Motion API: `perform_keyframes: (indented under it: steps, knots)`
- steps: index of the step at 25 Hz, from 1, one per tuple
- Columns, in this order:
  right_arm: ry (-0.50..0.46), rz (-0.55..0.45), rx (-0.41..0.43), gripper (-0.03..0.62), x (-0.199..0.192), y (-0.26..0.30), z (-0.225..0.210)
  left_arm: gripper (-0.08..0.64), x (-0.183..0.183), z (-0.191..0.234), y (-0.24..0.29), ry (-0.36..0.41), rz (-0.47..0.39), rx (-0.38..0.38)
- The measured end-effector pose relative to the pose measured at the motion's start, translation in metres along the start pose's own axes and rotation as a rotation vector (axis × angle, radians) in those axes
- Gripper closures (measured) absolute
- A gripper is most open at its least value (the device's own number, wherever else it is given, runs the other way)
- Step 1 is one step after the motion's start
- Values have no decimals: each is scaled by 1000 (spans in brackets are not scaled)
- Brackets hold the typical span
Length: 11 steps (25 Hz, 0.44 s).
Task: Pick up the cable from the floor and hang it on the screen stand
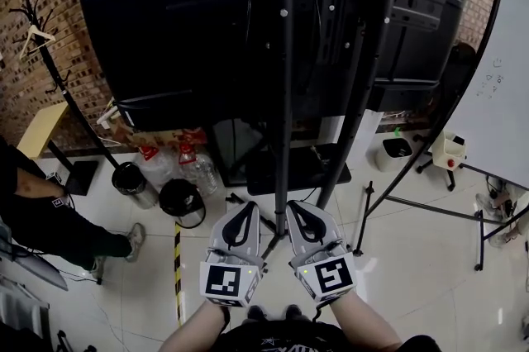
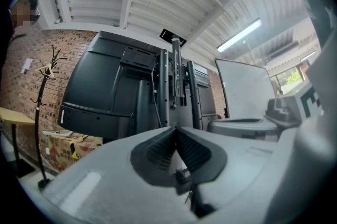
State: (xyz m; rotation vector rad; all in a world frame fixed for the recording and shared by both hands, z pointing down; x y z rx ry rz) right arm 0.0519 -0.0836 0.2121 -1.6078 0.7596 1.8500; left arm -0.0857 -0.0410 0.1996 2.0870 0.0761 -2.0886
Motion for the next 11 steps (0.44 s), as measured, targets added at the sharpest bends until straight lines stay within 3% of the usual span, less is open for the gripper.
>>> perform_keyframes:
  steps: [11]
  knots:
    - [16,30,24,586,10,12,-4,555,4,-1,9,11,-1,-7]
Point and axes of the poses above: the fingertips, and each gripper's own axes: y forward along the fingers, z to its left, x out of its top, the point moved 8 cm from there along -y, backward along the fingers, and after that the axes turned 12 degrees about z, right-handed, at the moved point
